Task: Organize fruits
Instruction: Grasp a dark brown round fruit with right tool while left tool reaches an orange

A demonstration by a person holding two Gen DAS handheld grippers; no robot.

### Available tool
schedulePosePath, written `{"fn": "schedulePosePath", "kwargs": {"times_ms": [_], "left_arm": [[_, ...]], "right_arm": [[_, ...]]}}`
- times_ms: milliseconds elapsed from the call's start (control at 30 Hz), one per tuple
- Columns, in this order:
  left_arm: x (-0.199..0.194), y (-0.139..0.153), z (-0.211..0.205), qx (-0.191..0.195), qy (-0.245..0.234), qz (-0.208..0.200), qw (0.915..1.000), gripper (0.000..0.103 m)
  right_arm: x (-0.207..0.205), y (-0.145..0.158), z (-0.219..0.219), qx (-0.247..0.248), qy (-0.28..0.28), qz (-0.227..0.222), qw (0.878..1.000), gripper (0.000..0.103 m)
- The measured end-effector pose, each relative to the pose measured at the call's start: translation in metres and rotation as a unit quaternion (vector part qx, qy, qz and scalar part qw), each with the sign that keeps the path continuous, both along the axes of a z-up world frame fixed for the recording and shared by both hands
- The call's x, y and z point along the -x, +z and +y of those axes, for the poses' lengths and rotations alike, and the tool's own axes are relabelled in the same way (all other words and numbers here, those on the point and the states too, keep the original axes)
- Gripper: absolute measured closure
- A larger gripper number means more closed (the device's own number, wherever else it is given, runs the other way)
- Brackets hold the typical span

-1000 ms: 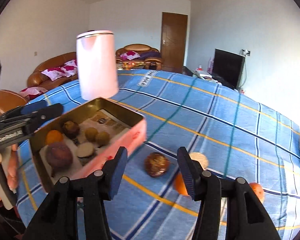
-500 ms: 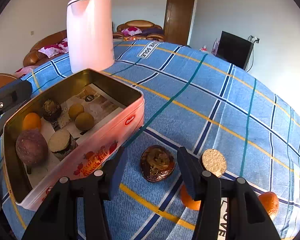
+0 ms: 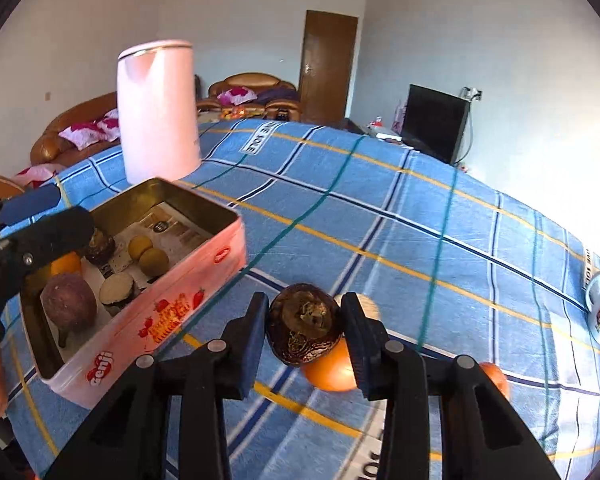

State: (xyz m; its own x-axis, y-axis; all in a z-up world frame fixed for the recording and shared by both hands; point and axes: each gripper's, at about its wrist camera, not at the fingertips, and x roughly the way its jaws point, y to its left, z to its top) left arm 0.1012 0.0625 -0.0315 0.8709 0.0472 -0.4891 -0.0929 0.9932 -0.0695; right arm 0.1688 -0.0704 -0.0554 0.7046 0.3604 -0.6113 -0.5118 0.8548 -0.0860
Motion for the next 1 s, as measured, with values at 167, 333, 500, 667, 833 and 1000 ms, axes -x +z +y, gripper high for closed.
{"fn": "schedulePosePath", "kwargs": {"times_ms": [167,333,500,667,833,1000], "left_arm": [[-0.016,-0.004,-0.048,-0.015,-0.047,0.019,0.9986,0.013],[-0.040,-0.017,-0.085,-0.028,-0.078,0.056,0.9950,0.013],[-0.056,-0.027,-0.108,-0.026,-0.101,0.085,0.9909,0.013],[-0.074,-0.041,-0.118,-0.022,-0.106,0.120,0.9868,0.016],[-0.088,-0.051,-0.124,-0.017,-0.111,0.153,0.9819,0.026],[-0.099,-0.061,-0.127,-0.004,-0.129,0.189,0.9735,0.060]], "right_arm": [[0.000,0.006,-0.064,-0.029,-0.073,-0.011,0.997,0.064],[-0.005,0.006,-0.102,-0.049,-0.115,-0.014,0.992,0.064],[-0.007,0.001,-0.110,-0.066,-0.115,-0.007,0.991,0.064],[-0.003,0.004,-0.117,-0.084,-0.113,-0.013,0.990,0.064],[-0.004,0.003,-0.124,-0.102,-0.117,-0.010,0.988,0.064],[-0.002,0.003,-0.121,-0.097,-0.112,-0.018,0.989,0.064]]}}
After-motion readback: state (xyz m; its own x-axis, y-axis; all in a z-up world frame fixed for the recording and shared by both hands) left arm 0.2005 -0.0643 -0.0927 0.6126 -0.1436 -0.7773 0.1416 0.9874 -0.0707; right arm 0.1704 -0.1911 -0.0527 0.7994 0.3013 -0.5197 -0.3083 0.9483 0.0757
